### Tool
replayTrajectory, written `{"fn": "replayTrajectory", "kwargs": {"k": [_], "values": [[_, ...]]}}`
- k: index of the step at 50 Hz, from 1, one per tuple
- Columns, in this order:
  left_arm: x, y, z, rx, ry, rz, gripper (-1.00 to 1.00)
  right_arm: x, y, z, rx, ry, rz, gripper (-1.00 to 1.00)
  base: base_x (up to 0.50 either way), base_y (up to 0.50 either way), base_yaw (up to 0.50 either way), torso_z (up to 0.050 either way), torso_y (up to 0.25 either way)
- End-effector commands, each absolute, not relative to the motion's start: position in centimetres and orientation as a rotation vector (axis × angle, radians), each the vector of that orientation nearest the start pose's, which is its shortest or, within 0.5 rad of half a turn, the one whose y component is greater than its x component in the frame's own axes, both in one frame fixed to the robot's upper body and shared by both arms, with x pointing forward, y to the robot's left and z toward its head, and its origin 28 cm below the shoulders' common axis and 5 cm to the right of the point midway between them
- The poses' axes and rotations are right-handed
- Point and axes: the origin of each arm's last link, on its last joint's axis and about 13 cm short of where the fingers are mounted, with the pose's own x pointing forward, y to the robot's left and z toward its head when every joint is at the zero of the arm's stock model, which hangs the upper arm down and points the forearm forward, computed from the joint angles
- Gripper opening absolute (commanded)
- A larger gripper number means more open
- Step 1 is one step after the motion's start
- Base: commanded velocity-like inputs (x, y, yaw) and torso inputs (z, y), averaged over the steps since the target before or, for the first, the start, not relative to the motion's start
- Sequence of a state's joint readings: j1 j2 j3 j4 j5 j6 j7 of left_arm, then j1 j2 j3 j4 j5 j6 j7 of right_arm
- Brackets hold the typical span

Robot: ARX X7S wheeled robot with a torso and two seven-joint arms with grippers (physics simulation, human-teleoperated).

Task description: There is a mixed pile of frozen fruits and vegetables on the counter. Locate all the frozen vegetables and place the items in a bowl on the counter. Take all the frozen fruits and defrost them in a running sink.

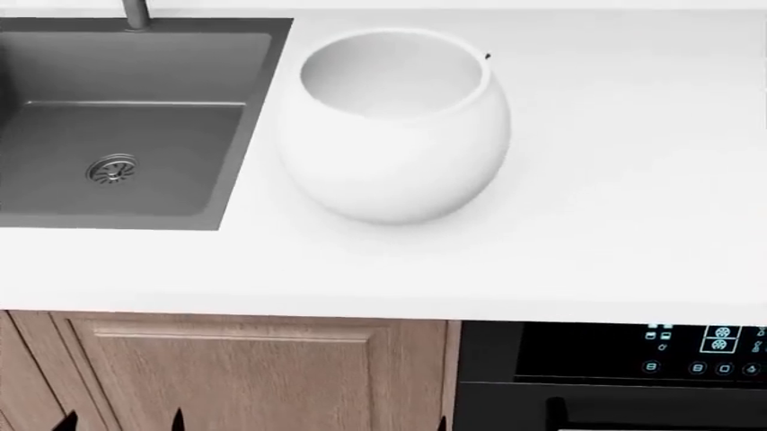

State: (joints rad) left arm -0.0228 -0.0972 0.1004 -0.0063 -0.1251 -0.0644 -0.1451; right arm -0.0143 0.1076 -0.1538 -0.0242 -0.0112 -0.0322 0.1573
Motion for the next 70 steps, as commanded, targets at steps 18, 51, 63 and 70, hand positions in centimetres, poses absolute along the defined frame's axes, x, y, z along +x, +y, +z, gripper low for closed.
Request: {"fn": "replayTrajectory", "kwargs": {"k": [18, 51, 63, 70], "values": [[21.8, 21.0, 1.0, -0.062, 0.089, 0.013, 1.00, 21.0, -9.8, 1.8, -0.065, -0.033, -0.078, 1.00, 0.00, 0.00, 0.00, 0.048, 0.000], [19.5, 32.6, 18.5, 0.087, 0.015, 0.047, 1.00, 21.2, -22.0, 20.7, -0.157, -0.200, -0.159, 1.00, 0.00, 0.00, 0.00, 0.000, 0.000], [18.7, 33.5, 19.9, 0.012, 0.000, 0.051, 1.00, 21.1, -22.2, 21.4, -0.207, -0.179, -0.127, 1.00, 0.10, 0.00, 0.00, 0.000, 0.000], [18.2, 34.0, 19.2, 0.031, 0.029, 0.055, 1.00, 21.1, -22.0, 21.3, -0.200, -0.180, -0.123, 1.00, 0.50, 0.00, 0.00, 0.000, 0.000]]}}
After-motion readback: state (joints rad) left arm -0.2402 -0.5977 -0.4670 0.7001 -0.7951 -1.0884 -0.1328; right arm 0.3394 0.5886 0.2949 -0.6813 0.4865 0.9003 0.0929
